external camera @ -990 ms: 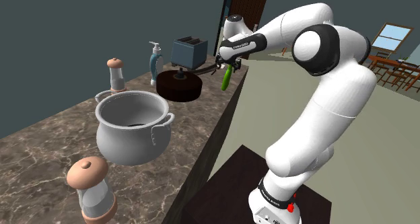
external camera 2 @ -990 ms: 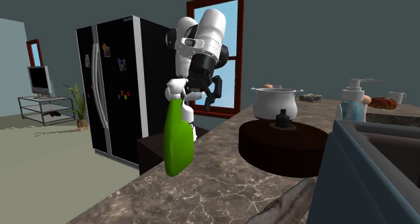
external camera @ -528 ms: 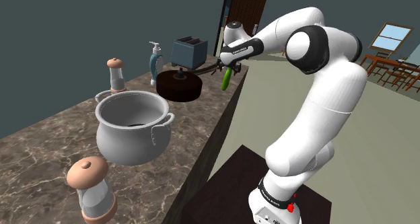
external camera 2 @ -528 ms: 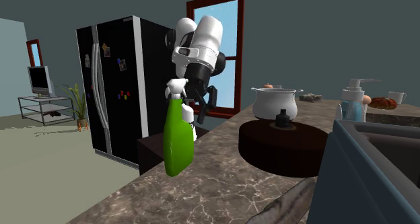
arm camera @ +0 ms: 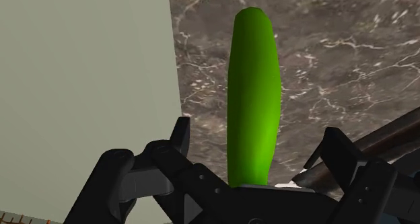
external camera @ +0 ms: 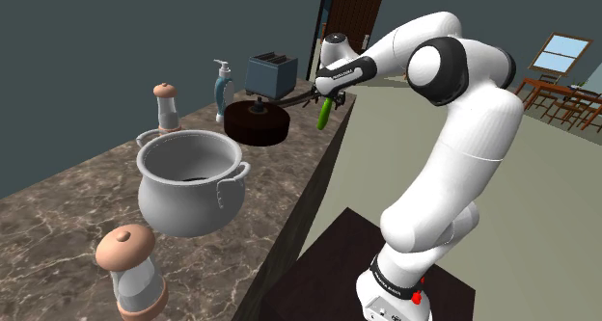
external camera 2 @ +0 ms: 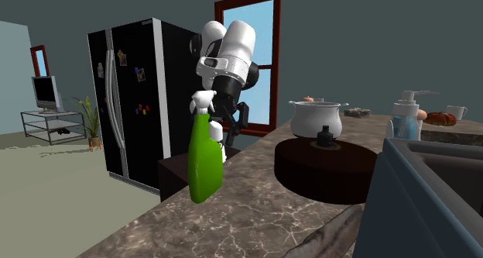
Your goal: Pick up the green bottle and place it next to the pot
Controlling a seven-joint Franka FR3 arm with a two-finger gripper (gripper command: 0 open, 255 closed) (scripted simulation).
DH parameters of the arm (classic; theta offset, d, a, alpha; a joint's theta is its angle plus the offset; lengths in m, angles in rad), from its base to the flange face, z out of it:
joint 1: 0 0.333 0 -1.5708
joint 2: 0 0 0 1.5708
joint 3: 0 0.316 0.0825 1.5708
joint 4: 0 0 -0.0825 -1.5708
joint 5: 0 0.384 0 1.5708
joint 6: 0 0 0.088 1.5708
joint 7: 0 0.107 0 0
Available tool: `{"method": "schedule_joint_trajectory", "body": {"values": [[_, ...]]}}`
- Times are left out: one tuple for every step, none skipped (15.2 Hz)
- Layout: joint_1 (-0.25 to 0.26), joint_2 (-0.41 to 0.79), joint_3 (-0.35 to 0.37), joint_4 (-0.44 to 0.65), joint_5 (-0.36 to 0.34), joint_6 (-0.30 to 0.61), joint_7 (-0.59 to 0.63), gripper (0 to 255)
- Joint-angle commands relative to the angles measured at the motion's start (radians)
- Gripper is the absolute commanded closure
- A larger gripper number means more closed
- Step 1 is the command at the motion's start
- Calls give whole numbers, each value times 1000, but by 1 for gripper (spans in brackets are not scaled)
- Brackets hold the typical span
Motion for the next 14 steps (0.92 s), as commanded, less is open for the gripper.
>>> {"method": "schedule_joint_trajectory", "body": {"values": [[0,0,0,0,0,0,0,255],[0,0,0,0,0,0,0,255],[0,0,0,0,0,0,0,255],[0,0,0,0,0,0,0,255],[0,0,0,0,0,0,0,255],[0,0,0,0,0,0,0,255],[0,0,0,0,0,0,0,255],[0,0,0,0,0,0,0,255],[0,0,0,0,0,0,0,255],[0,0,0,0,0,0,0,255],[0,-5,1,7,5,-11,-7,255],[0,-9,2,15,11,-22,-14,255],[1,-13,3,22,16,-33,-20,255],[1,-18,4,30,21,-44,-27,255]]}}
